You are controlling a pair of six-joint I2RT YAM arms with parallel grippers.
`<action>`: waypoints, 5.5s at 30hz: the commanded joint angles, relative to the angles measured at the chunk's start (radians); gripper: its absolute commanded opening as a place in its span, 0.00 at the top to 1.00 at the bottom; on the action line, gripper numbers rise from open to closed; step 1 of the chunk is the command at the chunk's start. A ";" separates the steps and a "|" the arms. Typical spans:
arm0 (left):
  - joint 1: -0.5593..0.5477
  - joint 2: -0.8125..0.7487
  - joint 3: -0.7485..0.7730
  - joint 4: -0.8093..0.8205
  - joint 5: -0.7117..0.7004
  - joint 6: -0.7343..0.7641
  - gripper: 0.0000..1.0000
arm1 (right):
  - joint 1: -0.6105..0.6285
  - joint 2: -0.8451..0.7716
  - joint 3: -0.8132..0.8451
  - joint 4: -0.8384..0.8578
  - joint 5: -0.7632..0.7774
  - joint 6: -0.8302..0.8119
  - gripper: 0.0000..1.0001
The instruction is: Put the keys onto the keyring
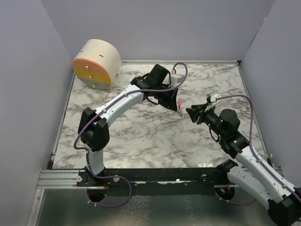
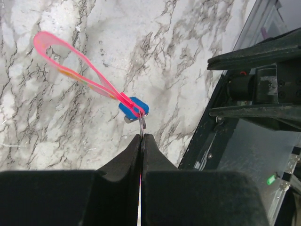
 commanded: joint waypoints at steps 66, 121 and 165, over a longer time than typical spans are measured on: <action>-0.039 -0.110 -0.028 -0.114 -0.143 0.161 1.00 | -0.006 0.144 0.102 -0.001 -0.117 0.055 0.65; -0.111 -0.301 -0.141 0.199 -0.475 0.013 0.80 | -0.008 0.156 -0.138 0.416 -0.067 0.343 0.99; -0.050 -0.487 -0.837 1.293 -0.167 -0.273 0.65 | -0.009 0.331 -0.312 1.251 -0.212 0.638 0.99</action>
